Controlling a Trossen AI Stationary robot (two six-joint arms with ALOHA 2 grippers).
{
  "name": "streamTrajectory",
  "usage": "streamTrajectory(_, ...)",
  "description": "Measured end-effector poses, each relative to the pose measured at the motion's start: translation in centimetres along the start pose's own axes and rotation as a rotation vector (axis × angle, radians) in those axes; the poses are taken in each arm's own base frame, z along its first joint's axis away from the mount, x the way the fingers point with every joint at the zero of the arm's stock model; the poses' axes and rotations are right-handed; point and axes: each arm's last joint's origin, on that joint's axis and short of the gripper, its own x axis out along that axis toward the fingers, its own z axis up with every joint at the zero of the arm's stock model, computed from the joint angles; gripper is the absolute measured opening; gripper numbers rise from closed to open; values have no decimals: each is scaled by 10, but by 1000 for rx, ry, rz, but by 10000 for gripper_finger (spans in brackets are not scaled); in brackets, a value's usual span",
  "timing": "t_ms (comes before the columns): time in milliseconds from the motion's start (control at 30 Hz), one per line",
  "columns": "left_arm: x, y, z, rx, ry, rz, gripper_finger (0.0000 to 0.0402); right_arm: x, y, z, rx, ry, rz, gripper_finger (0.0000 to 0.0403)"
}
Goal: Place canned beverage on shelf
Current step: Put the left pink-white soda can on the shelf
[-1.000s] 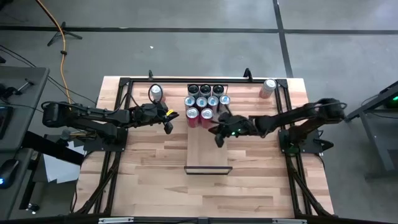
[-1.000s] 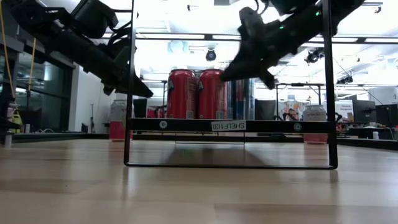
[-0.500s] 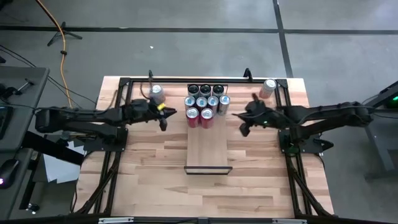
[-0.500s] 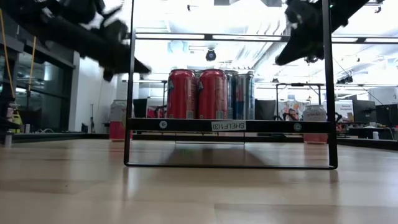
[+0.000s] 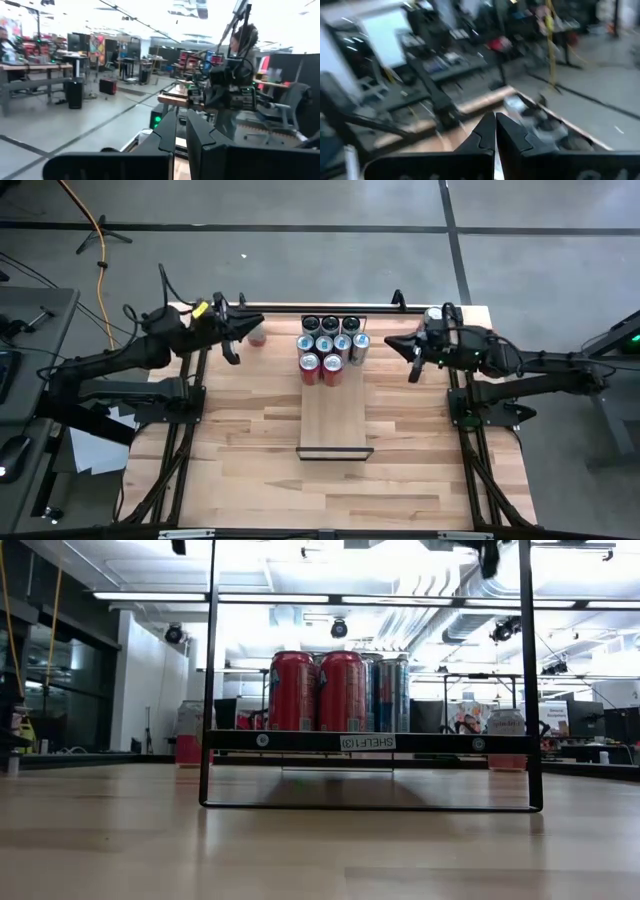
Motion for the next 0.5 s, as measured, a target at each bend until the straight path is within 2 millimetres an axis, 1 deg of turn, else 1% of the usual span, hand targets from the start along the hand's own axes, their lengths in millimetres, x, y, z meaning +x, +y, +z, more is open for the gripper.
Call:
streamTrajectory(100, 0, -1, 0, -29, 10, -45, 0, 2, 1, 8, -2, -60, 84, 0)
streamTrajectory(200, 0, -5, 0, -99, 24, -127, 0, 3, 1, 10, -4, -78, 132, 0)
streamTrajectory(300, 1, -9, -2, -120, 40, -163, 0, 5, 1, 9, -5, -67, 136, 0)
streamTrajectory(367, 1, -11, -3, -102, 43, -173, 0, 7, 2, 8, -6, -61, 135, 0)
streamTrajectory(500, 1, -11, -3, -79, 36, -152, 0, 12, 2, 4, -8, -41, 129, 0)
